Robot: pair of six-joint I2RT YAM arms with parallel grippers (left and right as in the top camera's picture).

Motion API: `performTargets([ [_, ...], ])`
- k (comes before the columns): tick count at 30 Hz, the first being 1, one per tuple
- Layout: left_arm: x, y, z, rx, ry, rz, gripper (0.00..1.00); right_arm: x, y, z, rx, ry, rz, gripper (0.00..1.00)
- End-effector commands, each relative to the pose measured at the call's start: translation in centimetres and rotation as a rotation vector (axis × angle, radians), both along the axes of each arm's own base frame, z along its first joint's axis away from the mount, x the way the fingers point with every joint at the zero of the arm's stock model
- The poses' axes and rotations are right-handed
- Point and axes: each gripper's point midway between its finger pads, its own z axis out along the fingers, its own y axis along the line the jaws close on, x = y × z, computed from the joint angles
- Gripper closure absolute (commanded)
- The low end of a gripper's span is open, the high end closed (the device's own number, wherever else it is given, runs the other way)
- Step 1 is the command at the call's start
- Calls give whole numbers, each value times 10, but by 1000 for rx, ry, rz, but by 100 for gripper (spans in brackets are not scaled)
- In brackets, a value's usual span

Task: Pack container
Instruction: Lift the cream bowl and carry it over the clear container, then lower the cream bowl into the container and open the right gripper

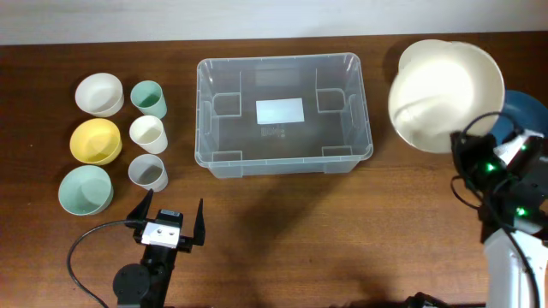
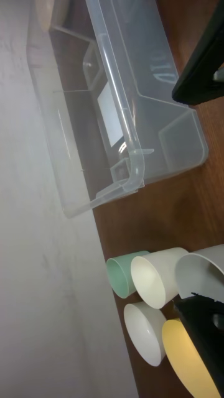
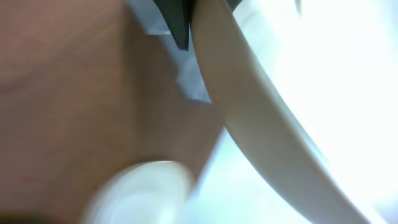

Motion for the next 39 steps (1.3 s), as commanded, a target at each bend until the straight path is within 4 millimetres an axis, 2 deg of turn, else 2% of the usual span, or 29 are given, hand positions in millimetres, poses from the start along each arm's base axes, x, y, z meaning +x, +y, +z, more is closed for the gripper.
performTargets([
  [1,0,1,-2,16,-2,4,0,11,54,25,57,-88,153,96],
  [5,0,1,-2,16,-2,4,0,33,112,38,23,-164,228,96],
  [11,0,1,-2,16,-2,4,0,50,196,23,-40,-134,329,96],
  [14,0,1,-2,16,-2,4,0,60,227,13,-106,-112,382,96],
  [21,0,1,-2,16,-2,4,0,98,262,-14,-210,-10,422,96],
  [25,0,1,-2,16,-2,4,0,122,282,-16,-258,-5,454,96],
  [29,0,1,-2,16,-2,4,0,137,291,-22,-276,60,460,96],
  [33,0,1,-2,16,-2,4,0,142,290,-34,-305,123,447,96],
  [39,0,1,-2,16,-2,4,0,132,290,-55,-339,198,449,96],
])
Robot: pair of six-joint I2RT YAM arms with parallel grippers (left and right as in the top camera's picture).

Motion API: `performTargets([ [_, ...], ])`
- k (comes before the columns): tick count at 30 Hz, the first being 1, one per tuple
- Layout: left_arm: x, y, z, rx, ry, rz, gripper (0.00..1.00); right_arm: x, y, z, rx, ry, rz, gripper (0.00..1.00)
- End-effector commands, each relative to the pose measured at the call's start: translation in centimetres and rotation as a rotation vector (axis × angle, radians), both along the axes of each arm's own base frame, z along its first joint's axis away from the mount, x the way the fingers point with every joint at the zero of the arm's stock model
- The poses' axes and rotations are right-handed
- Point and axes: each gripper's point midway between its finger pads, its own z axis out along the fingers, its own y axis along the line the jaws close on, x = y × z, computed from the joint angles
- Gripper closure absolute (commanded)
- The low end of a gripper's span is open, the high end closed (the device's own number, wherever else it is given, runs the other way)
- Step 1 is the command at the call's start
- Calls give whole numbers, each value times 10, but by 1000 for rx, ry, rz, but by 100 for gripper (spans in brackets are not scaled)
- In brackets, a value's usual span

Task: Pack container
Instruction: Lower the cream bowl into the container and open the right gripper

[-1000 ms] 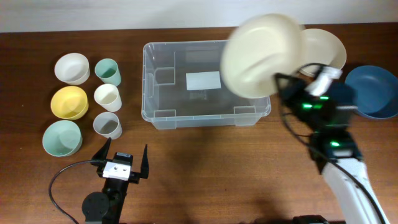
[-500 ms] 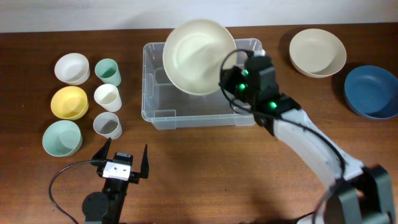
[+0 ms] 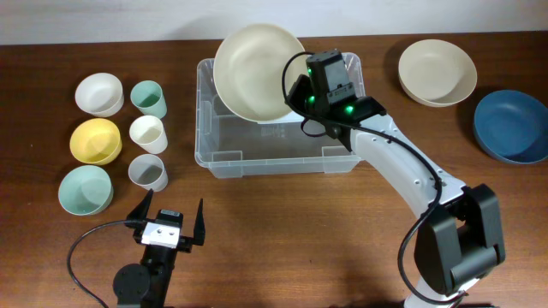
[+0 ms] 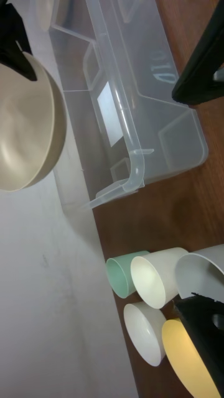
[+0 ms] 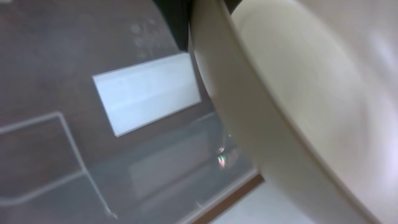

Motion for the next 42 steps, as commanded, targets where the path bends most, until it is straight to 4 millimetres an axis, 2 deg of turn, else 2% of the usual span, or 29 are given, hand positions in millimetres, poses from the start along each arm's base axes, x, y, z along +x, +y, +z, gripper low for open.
performTargets([
  [1,0,1,-2,16,-2,4,0,3,9,0,-27,-13,6,96],
  [8,0,1,-2,16,-2,4,0,-3,24,-23,-26,41,38,96],
  [14,0,1,-2,16,-2,4,0,-9,33,-34,-33,67,61,96],
  [21,0,1,-2,16,-2,4,0,-10,28,-63,-70,127,52,96],
  [29,0,1,-2,16,-2,4,0,-12,27,-68,-67,149,33,96],
  [38,0,1,-2,16,-2,4,0,-23,22,-87,-53,244,-24,96],
  [42,0,1,-2,16,-2,4,0,-30,30,-101,-22,297,4,95],
])
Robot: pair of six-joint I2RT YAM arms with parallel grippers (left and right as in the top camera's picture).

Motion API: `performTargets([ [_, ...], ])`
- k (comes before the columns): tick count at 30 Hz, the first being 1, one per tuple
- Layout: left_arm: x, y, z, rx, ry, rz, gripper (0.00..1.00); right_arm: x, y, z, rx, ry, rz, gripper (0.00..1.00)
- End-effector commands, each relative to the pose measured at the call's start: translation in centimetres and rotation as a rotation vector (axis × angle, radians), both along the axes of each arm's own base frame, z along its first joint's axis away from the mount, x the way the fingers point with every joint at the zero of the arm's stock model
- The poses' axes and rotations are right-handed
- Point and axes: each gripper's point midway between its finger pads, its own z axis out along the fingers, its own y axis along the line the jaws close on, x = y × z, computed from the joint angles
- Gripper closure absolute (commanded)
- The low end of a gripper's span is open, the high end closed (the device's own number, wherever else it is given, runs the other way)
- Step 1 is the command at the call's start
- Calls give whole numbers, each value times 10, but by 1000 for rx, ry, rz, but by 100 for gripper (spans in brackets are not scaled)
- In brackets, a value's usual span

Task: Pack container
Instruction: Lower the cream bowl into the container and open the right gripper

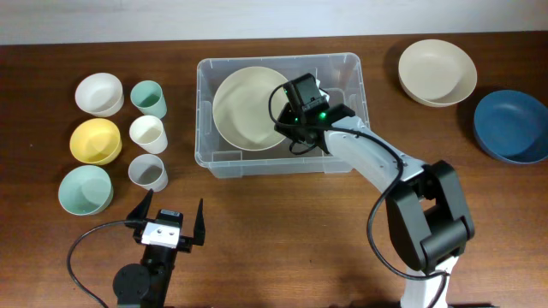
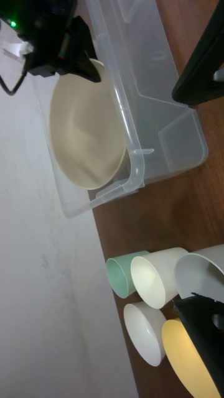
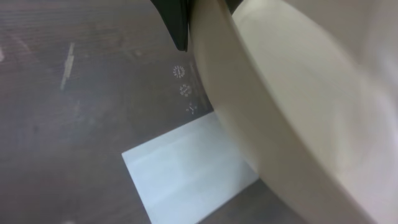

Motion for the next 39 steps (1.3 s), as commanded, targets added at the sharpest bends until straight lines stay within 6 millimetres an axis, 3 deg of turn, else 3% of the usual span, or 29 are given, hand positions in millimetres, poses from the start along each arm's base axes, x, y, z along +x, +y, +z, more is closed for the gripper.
performTargets([
  [1,0,1,-2,16,-2,4,0,-2,13,-8,52,44,8,95],
  [4,0,1,-2,16,-2,4,0,-4,14,-19,52,75,4,96],
  [13,0,1,-2,16,-2,4,0,-3,14,-19,52,70,3,95],
  [17,0,1,-2,16,-2,4,0,-4,13,-19,50,73,3,87],
  [20,0,1,-2,16,-2,4,0,-4,13,-18,51,71,3,75],
  [26,0,1,-2,16,-2,4,0,-5,16,-17,62,74,19,74],
  [33,0,1,-2,16,-2,4,0,-2,22,6,71,30,76,74],
  [36,0,1,-2,16,-2,4,0,0,22,17,64,5,102,59],
  [39,0,1,-2,16,-2,4,0,1,19,25,59,-1,96,58],
])
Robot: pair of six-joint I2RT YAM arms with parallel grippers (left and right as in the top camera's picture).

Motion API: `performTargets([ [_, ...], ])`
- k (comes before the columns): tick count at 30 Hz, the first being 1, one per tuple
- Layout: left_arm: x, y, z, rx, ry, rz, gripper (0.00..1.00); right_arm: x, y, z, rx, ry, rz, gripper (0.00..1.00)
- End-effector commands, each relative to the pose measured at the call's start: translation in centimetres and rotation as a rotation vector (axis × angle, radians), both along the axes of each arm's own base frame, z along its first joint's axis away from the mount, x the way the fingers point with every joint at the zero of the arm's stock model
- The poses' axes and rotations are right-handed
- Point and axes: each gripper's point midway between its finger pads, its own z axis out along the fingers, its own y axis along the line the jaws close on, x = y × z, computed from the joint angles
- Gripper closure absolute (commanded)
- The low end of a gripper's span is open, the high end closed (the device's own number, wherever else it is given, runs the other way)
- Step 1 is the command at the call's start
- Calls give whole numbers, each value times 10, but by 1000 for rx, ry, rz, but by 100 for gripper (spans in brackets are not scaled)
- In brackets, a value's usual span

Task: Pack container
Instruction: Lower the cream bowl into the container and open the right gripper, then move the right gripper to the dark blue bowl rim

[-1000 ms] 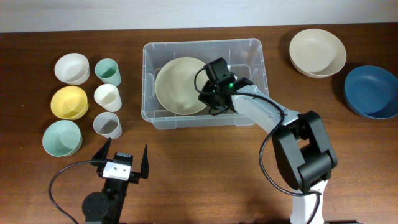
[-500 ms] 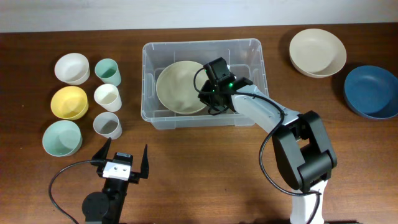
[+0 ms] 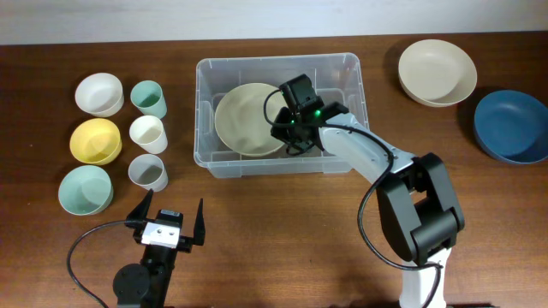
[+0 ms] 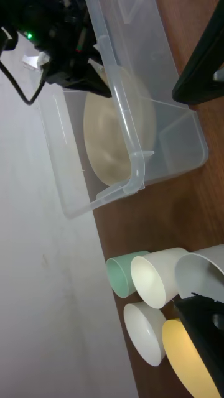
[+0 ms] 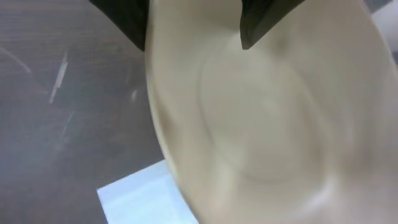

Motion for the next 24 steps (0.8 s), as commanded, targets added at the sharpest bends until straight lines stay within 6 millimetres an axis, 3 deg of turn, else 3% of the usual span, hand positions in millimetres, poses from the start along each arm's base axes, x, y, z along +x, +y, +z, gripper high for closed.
performTargets([
  [1,0,1,-2,16,-2,4,0,8,4,41,31,-80,24,58],
  [8,0,1,-2,16,-2,4,0,10,-3,53,25,-102,26,48],
  [12,0,1,-2,16,-2,4,0,22,-19,75,-19,-174,44,36],
  [16,0,1,-2,16,-2,4,0,40,-73,118,-156,-265,-72,23],
  [21,0,1,-2,16,-2,4,0,49,-174,191,-270,-345,-308,3],
  [24,0,1,-2,16,-2,4,0,47,-240,218,-282,-360,-447,1],
])
